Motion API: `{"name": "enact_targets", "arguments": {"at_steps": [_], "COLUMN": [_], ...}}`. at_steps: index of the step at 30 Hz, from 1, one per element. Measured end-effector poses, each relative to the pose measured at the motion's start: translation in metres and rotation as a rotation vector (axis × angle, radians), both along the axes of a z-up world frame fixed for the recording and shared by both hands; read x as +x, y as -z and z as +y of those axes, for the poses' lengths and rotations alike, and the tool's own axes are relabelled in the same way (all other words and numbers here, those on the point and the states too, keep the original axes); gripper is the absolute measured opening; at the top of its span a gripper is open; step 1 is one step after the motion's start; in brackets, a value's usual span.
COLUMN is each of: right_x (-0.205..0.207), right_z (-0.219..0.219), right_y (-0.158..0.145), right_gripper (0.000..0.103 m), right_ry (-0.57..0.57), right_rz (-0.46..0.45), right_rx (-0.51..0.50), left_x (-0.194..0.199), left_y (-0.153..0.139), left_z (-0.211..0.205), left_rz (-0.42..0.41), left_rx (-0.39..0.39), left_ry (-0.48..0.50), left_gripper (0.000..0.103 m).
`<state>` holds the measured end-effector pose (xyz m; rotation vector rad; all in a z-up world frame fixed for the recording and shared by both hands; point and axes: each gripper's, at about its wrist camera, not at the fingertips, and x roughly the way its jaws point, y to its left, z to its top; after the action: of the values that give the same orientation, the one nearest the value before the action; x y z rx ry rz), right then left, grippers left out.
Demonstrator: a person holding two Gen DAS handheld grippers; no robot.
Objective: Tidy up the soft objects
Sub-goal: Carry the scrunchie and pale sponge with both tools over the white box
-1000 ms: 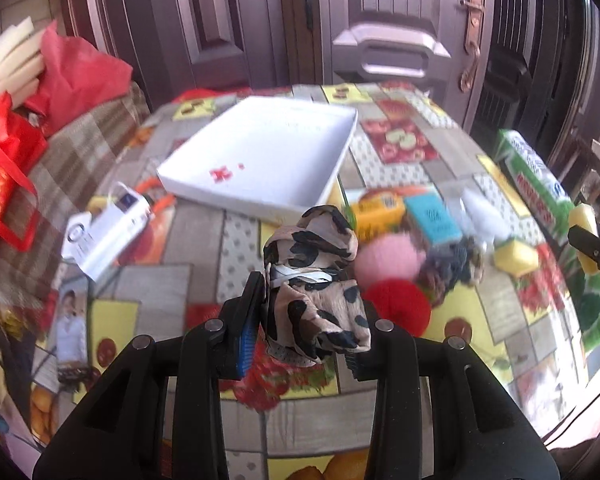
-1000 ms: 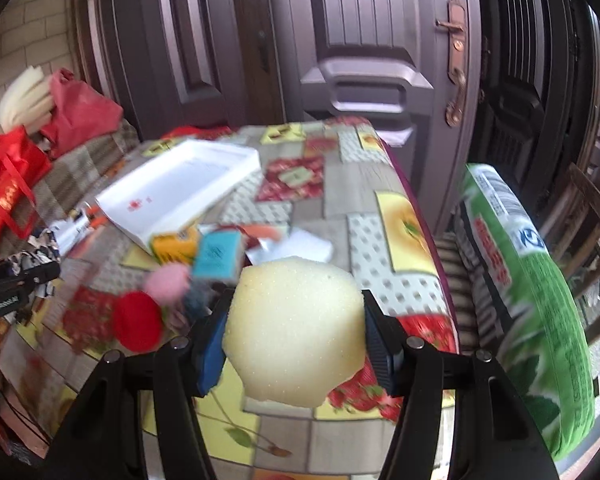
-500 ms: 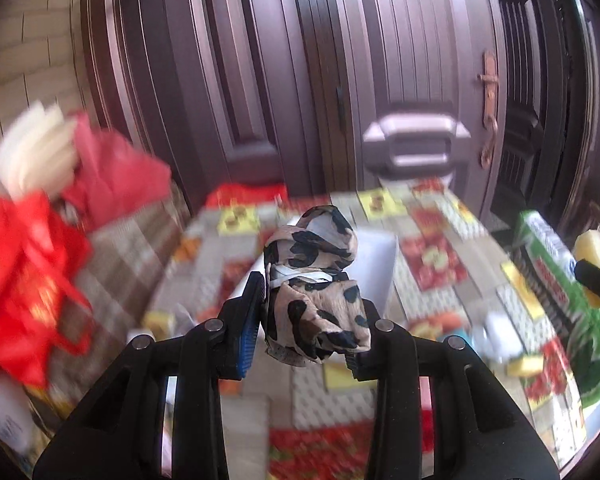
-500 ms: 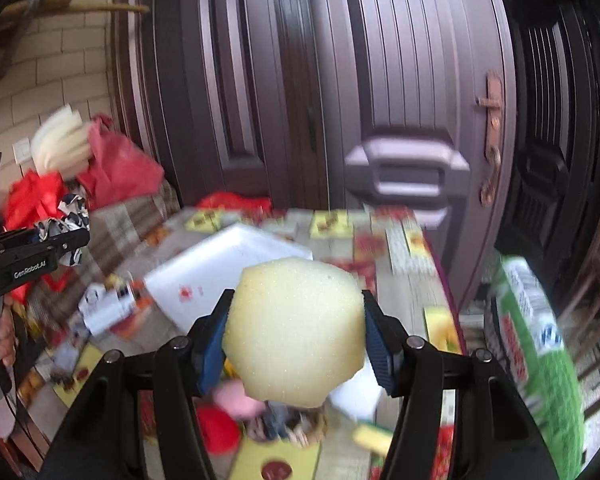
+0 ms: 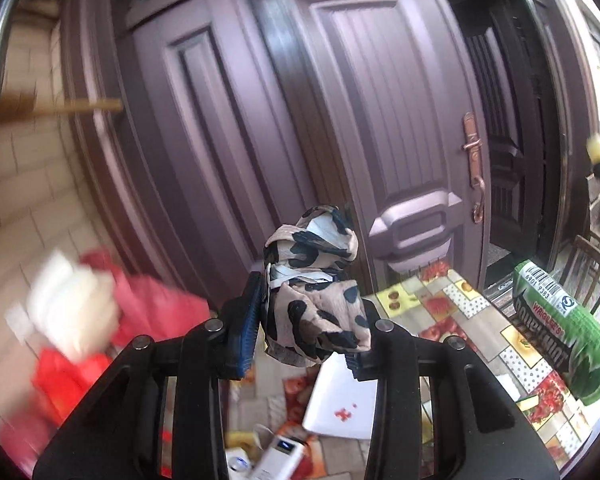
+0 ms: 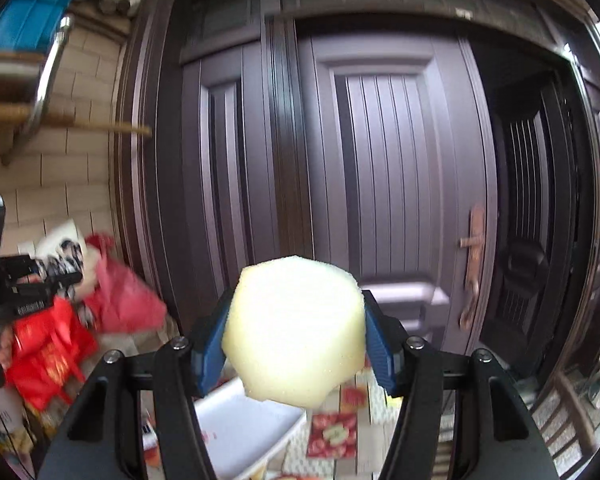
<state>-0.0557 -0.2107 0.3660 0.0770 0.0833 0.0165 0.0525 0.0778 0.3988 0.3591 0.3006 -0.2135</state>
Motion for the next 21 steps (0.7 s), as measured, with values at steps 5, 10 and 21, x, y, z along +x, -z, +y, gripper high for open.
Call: {"name": "enact_targets", "arguments": {"at_steps": [5, 10, 21], "right_x": [-0.018, -0.030, 0.013], "right_z": [-0.012, -0.034, -0.031], "right_y": [-0.074, -0.084, -0.020], "right_gripper": [0.060, 0.060, 0.060], "right_ry": [0.032, -0.010, -0.242], "right_rz": [-0.129, -0.195, -0.053], "right_rx": [-0.007, 0.033, 0.088], "left_x": [-0.022, -0.029, -0.008], "left_y": [-0.067, -0.072, 0.004], "left_z": [-0.008, -0.012, -0.025], "left_rz": [-0.079, -0.040, 0.122], "left_rx": [-0.023, -0.082, -0.130], "left_ry": [0.039, 0.056, -0.012], "left_gripper": [0.035, 0.035, 0.035]}}
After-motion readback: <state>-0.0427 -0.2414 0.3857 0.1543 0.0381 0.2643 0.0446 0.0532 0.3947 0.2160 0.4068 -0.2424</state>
